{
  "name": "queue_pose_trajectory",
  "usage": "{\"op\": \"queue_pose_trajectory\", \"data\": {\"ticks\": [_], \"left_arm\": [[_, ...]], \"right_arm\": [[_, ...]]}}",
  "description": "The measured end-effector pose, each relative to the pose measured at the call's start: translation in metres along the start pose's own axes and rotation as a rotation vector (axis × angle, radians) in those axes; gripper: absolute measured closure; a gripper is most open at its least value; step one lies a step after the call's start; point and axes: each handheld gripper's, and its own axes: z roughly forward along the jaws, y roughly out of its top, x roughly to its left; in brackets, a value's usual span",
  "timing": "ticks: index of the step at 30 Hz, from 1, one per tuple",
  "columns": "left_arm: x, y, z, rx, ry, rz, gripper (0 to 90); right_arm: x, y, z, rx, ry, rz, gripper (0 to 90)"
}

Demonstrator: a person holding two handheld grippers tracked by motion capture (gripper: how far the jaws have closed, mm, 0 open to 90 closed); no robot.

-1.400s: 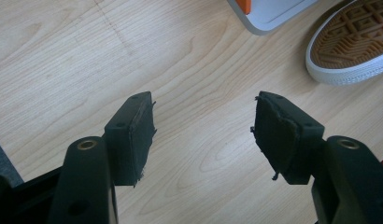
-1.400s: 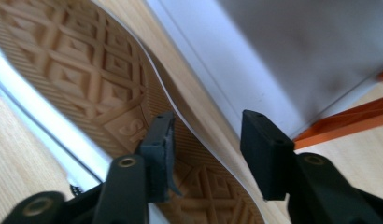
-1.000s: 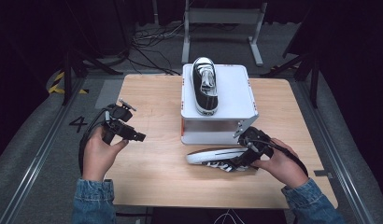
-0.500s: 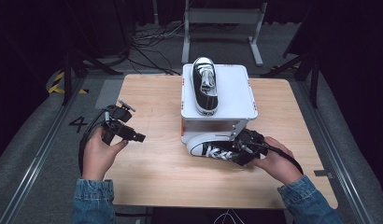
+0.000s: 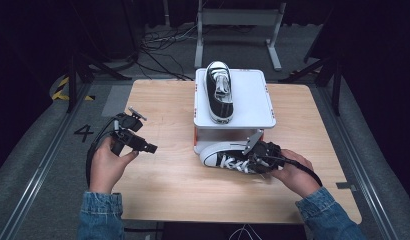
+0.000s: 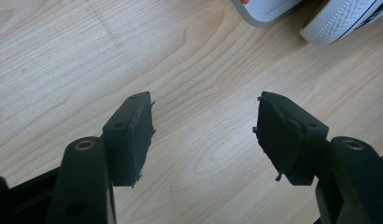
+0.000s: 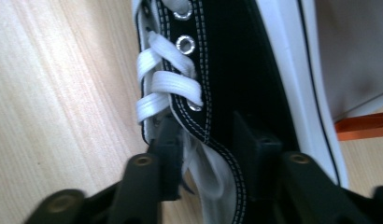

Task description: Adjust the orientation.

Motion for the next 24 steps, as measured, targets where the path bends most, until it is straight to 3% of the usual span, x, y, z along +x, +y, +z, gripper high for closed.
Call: {"op": "queue_pose_trajectory", "data": {"ticks": [2,3,6,10,13,17,19,22,24], "left_arm": [[0.001,0.000,0.000,0.000,0.003,-0.001,36.9],[0.001,0.000,0.000,-0.001,0.003,-0.003,37.0],[0.002,-0.001,0.000,0.000,0.000,-0.005,37.0],[0.002,-0.001,0.002,0.005,-0.002,-0.001,36.9],[0.001,0.000,0.003,0.006,0.001,-0.002,37.0],[0.000,0.000,0.003,0.008,-0.001,-0.002,37.0],[0.001,0.000,0.003,0.011,-0.001,0.000,37.0],[0.001,0.001,0.005,0.020,-0.002,-0.001,37.0],[0.000,0.001,0.007,0.024,-0.002,0.001,37.0]], "right_arm": [[0.001,0.001,0.000,0.007,-0.016,0.002,84.4],[0.001,0.001,-0.001,0.005,-0.013,0.007,86.6],[0.003,0.002,-0.005,0.002,-0.018,-0.003,88.4],[0.007,-0.002,-0.020,-0.037,-0.002,0.017,89.0],[0.009,-0.002,-0.028,-0.052,0.015,0.053,89.1],[0.009,-0.010,-0.048,-0.045,0.003,0.144,89.2],[0.009,-0.016,-0.054,-0.040,0.044,0.188,89.2],[0.008,-0.026,-0.058,-0.066,0.177,0.238,89.0],[0.010,-0.027,-0.054,-0.028,0.166,0.233,88.7]]}}
